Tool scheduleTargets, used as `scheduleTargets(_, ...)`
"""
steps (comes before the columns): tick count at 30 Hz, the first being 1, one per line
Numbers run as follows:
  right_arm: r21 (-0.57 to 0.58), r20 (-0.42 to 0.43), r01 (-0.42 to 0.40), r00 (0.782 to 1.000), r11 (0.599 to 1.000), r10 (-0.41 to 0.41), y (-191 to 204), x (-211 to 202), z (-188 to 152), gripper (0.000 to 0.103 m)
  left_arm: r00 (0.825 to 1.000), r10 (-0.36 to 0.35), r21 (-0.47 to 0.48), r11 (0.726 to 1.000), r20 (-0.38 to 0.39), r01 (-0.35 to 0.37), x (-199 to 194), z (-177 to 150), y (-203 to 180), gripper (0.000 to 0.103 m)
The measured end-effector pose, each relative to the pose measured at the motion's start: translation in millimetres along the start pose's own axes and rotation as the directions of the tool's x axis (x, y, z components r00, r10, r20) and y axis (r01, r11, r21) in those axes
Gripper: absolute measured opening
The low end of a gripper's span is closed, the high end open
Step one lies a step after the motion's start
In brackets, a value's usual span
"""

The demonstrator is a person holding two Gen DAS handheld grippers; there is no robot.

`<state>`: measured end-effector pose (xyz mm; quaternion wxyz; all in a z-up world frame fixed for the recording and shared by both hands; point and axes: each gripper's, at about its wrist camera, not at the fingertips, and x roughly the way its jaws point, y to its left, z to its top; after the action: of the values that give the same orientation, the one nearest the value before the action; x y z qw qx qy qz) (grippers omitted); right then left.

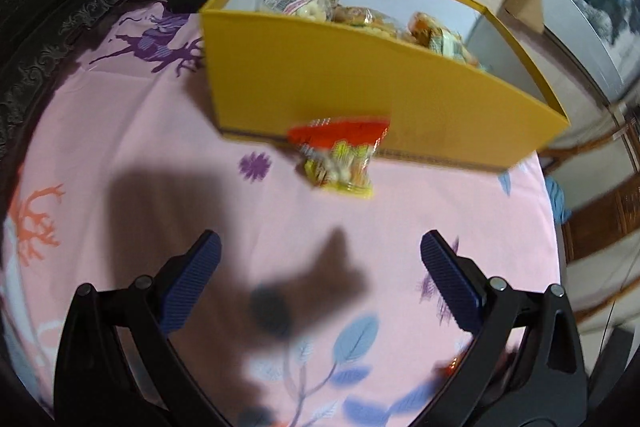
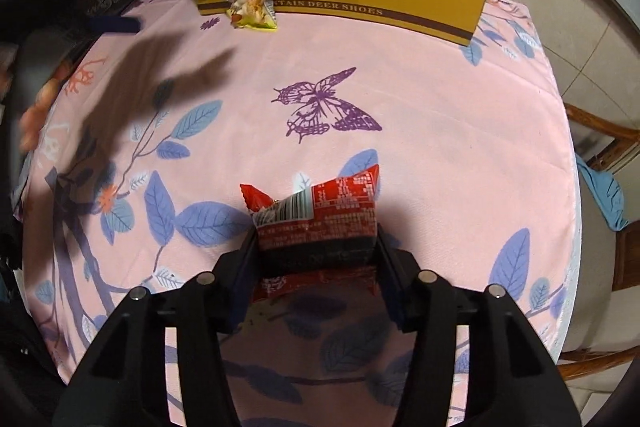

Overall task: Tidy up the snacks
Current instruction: 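Grasp the red-orange snack bag with the left tool while the right tool grasps the red packet, then carry the red-orange bag and red packet into the box and open both tools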

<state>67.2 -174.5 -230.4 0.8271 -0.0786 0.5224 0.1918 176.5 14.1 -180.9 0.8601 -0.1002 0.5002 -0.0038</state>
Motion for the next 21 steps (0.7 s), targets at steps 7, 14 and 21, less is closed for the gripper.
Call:
scheduleTargets(7, -0.045, 0.015, 0.005, 1.000, 0.999, -0.005, 8.8, 3.0, -5.7, 0.073, 0.998, 0.058, 0.010, 0.998, 0.022, -0.059, 48.9, 19.1, -16.1, 0.090)
scheduleTargets(14, -0.052, 0.024, 0.021, 1.000, 0.998, -0.020, 11.7, 6.1, -5.3, 0.076, 0.997, 0.074, -0.020, 0.997, -0.004, -0.074, 71.6, 27.2, -17.9, 0.046)
scheduleTargets(21, 0.005, 0.062, 0.024, 0.998, 1.000, -0.024, 1.8, 4.3, 0.0, 0.051, 0.998, 0.067, 0.025, 0.997, 0.021, -0.068, 71.6, 27.0, -21.4, 0.036)
